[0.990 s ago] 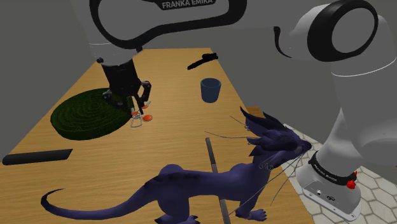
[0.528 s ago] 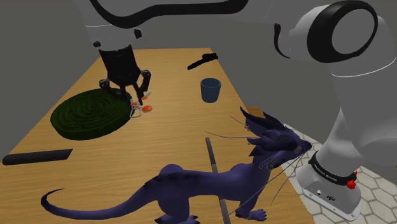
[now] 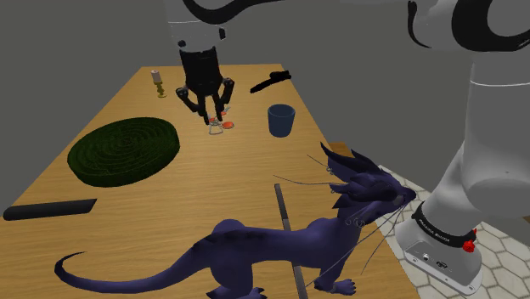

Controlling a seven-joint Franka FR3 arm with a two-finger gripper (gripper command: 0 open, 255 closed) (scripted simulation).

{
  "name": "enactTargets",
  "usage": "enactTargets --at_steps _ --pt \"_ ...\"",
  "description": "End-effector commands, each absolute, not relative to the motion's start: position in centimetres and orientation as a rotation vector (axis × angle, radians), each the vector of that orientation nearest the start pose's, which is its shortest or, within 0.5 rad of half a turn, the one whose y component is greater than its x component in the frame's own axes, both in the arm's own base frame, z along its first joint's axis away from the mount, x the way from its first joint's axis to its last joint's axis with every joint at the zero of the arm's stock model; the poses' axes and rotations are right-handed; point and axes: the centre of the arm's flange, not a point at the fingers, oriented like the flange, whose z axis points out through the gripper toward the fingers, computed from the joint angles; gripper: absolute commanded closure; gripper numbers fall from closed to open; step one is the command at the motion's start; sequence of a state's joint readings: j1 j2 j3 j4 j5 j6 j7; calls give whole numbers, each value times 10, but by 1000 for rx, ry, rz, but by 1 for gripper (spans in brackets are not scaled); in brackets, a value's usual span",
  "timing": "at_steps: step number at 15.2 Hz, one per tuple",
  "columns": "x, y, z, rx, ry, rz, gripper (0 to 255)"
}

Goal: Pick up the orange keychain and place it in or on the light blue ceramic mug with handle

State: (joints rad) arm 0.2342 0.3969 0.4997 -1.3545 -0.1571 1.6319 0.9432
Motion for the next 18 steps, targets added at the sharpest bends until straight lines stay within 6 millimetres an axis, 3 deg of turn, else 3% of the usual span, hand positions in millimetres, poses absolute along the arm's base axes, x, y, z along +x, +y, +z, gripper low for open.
enactTargets --at_steps 1,18 --pt "538 359 511 -3154 348 114 255" --pt "573 138 517 -3154 348 114 255"
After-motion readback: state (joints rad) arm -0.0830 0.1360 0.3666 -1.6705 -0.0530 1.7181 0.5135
